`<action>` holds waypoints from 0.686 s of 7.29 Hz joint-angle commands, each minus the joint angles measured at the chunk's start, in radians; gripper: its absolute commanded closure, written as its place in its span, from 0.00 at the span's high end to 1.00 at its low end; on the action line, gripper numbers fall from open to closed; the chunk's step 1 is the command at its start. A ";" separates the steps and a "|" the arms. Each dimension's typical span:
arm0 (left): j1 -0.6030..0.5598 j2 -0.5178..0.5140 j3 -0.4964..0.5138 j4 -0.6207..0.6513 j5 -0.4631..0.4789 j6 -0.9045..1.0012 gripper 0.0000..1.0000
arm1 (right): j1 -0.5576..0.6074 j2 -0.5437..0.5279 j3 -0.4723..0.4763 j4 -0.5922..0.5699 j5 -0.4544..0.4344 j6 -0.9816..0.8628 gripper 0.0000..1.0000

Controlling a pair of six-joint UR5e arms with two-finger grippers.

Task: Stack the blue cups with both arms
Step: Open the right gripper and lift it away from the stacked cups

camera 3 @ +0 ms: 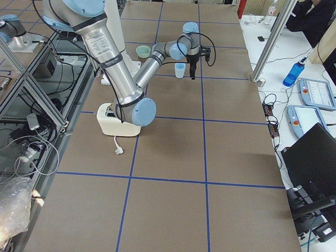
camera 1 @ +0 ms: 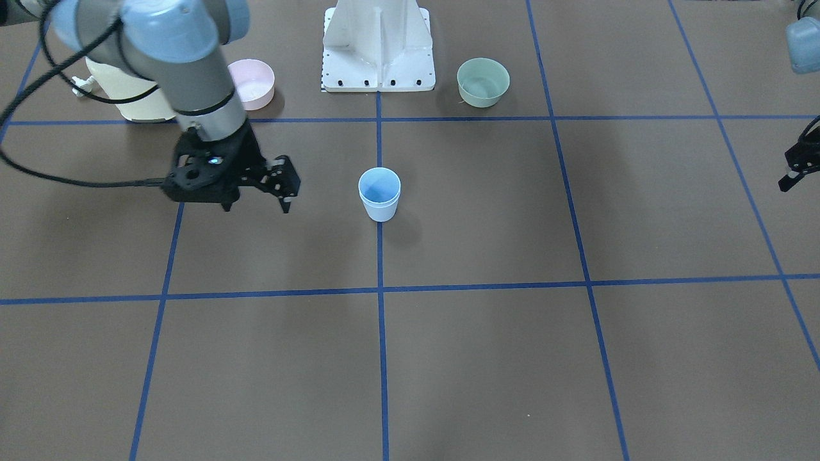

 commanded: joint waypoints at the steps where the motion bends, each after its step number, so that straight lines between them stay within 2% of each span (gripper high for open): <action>1: -0.008 0.026 0.000 -0.003 -0.009 0.013 0.98 | 0.239 -0.167 -0.007 -0.002 0.141 -0.336 1.00; 3: -0.046 0.034 0.011 -0.002 -0.027 0.018 0.98 | 0.400 -0.229 -0.089 0.000 0.248 -0.573 1.00; 5: -0.066 0.052 0.022 -0.002 -0.052 0.021 0.98 | 0.493 -0.252 -0.195 0.023 0.267 -0.745 1.00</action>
